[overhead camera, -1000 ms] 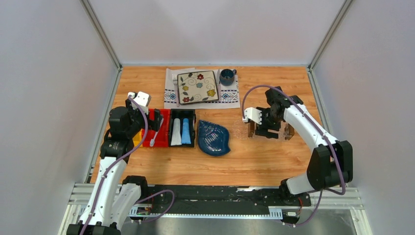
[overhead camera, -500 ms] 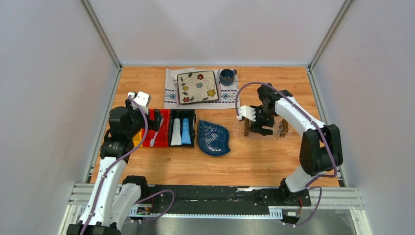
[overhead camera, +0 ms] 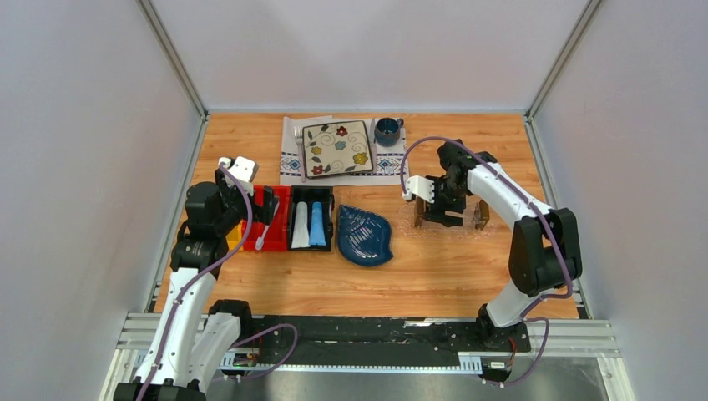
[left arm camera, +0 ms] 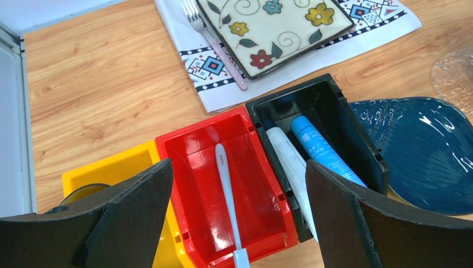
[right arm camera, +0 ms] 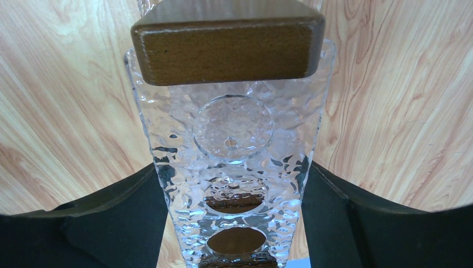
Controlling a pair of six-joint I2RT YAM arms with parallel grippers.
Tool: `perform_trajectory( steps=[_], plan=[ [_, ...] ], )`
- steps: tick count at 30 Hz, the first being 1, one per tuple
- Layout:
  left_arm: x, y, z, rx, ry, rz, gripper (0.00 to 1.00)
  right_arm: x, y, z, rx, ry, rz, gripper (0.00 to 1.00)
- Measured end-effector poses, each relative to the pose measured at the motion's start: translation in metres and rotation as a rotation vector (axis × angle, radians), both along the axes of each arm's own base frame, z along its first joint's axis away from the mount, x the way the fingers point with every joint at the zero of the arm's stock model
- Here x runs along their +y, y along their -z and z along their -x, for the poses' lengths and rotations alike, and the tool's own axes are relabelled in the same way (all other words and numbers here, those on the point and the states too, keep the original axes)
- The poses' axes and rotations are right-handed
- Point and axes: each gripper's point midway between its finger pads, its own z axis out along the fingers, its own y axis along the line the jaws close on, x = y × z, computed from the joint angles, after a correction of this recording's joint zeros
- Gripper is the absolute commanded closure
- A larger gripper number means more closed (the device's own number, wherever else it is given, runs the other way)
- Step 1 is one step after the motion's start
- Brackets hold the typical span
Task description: Prepare toiletry sets of a toothbrush and toothpaste on the tray
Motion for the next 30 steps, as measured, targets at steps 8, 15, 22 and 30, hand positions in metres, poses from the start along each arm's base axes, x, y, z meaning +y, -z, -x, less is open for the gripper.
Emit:
perform_trajectory(
  steps=[8,15,22,30],
  plan=[
    [-0.001,0.000,0.000,0.000,0.003,0.001,0.05,0.004,0.002,-0.001,0.002,0.001,-0.004,0.55],
    [-0.001,0.000,0.000,0.000,0.006,0.003,0.05,0.009,0.002,-0.002,-0.002,-0.007,-0.015,0.55],
    [-0.002,0.000,0.000,0.000,0.008,0.004,0.05,0.014,0.002,0.000,0.000,-0.012,-0.022,0.55],
    [-0.002,0.000,0.000,0.000,0.009,0.004,0.05,0.019,0.002,0.001,0.001,-0.018,-0.029,0.55]
  ],
)
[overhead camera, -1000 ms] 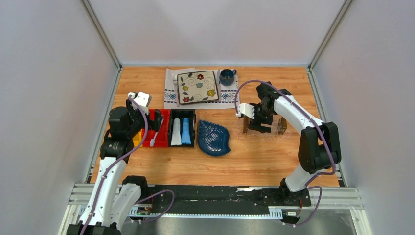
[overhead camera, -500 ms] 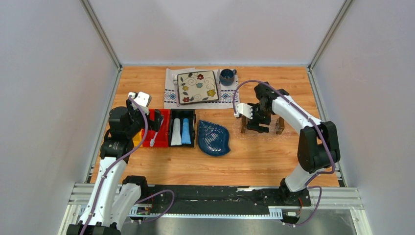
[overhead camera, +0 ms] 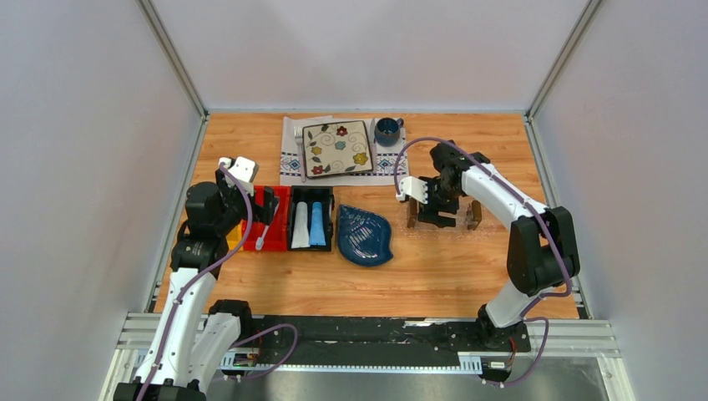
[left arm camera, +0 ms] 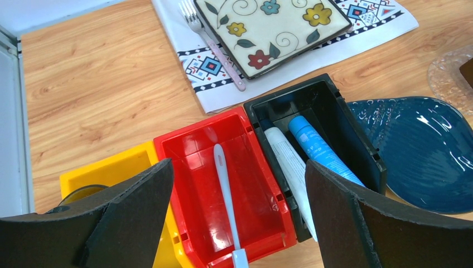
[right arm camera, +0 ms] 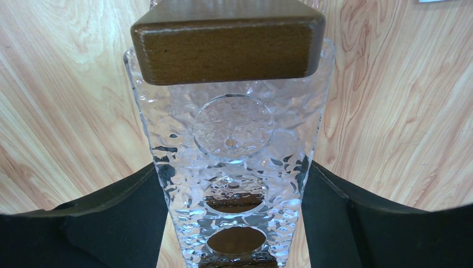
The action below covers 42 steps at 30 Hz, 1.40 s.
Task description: Prepare toiletry sets of a toothbrush and toothpaste on the tray
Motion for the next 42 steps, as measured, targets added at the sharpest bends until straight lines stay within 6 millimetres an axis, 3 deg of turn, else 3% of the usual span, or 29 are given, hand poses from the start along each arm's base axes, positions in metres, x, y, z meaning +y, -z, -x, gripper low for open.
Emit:
perform_trajectory(
  steps=[21,42],
  plan=[
    [0.000,0.000,0.000,0.000,0.000,0.000,0.05,0.014,0.010,-0.003,0.004,-0.023,-0.005,0.55],
    [0.000,-0.002,0.002,-0.009,0.003,0.001,0.05,0.011,0.017,-0.001,0.018,0.003,0.015,0.48]
  ],
)
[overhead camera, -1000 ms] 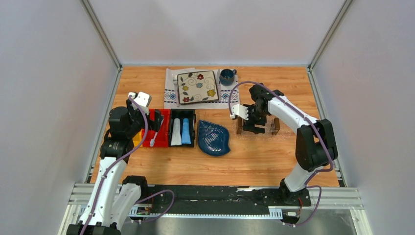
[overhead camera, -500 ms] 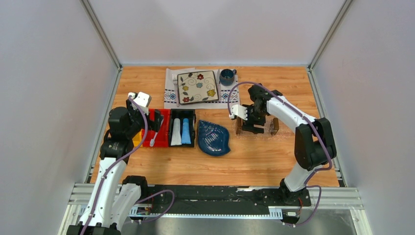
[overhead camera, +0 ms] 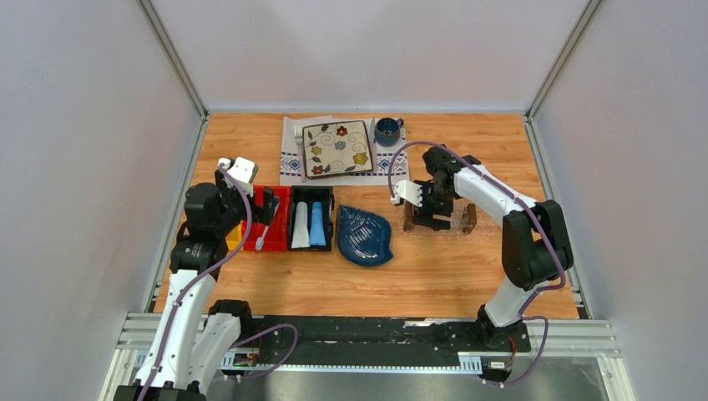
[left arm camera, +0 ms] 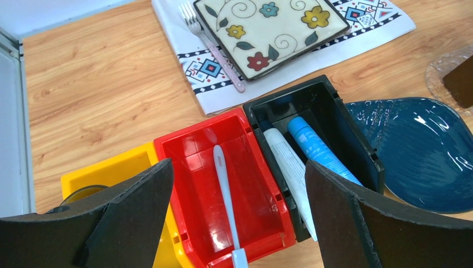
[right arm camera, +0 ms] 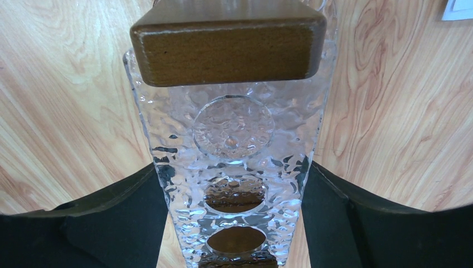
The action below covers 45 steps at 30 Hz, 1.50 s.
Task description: Prepare toiletry sets of a toothbrush and toothpaste on the tray
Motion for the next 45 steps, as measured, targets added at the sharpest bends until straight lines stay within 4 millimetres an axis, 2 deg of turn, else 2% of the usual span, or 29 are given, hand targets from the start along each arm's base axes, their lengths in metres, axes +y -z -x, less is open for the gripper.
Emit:
perform_trajectory(
  steps=[5,21,31,45],
  plan=[
    [-0.0001,-0.0002,0.0003,-0.001,0.001,0.000,0.05,-0.0004,0.0010,0.0007,0.002,0.005,0.001,0.44],
    [-0.0001,-0.0007,0.0011,-0.002,0.001,0.000,0.05,0.0014,0.0005,-0.0014,-0.010,0.009,0.004,0.44],
    [-0.0003,-0.0019,0.0018,-0.007,0.002,0.001,0.05,0.0015,0.0007,-0.0013,-0.011,0.007,0.010,0.38],
    [-0.0007,-0.0021,0.0020,-0.007,0.005,0.002,0.06,0.0002,0.0006,-0.0012,-0.012,0.020,0.019,0.34]
  ],
)
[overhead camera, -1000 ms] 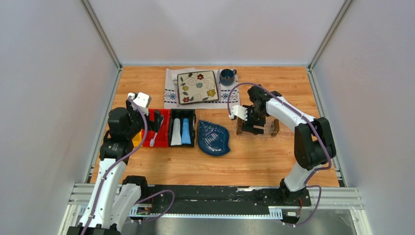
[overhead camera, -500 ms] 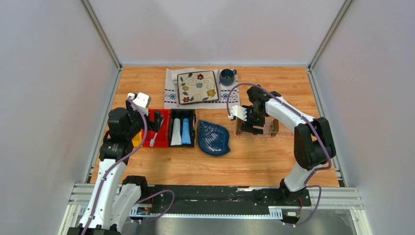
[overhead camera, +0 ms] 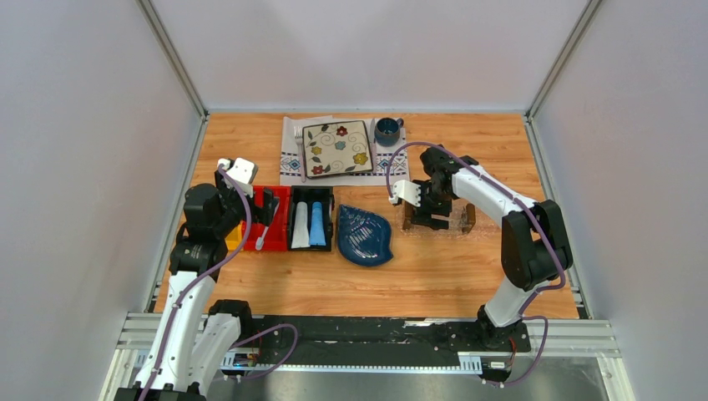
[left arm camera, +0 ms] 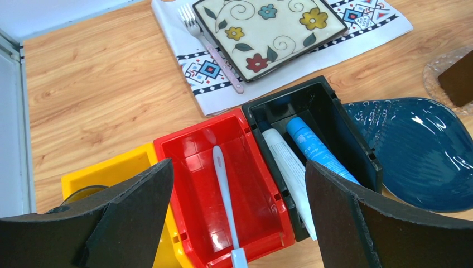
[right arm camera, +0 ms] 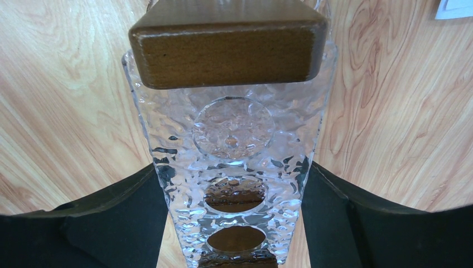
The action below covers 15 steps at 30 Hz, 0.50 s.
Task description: Prepare toiletry sets of a toothbrush and toothpaste on the tray
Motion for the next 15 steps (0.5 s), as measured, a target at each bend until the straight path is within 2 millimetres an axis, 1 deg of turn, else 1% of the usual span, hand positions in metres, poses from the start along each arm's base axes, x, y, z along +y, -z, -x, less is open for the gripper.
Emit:
perform_trajectory(
  steps=[9,12,14,15],
  plan=[
    [0.0000,-0.0004,0.0004,-0.002,0.000,0.000,0.06,-0.0017,0.0000,-0.0003,-0.002,0.011,0.009,0.32],
    [0.0000,-0.0004,0.0004,-0.002,0.000,0.000,0.06,-0.0020,-0.0002,-0.0004,-0.003,0.013,0.011,0.29],
    [0.0000,0.0000,0.0005,-0.001,0.000,0.000,0.06,-0.0020,0.0000,-0.0003,-0.003,0.014,0.011,0.24],
    [0.0000,0.0001,0.0006,0.000,0.000,0.000,0.06,-0.0020,0.0000,-0.0003,-0.003,0.015,0.011,0.23]
  ],
)
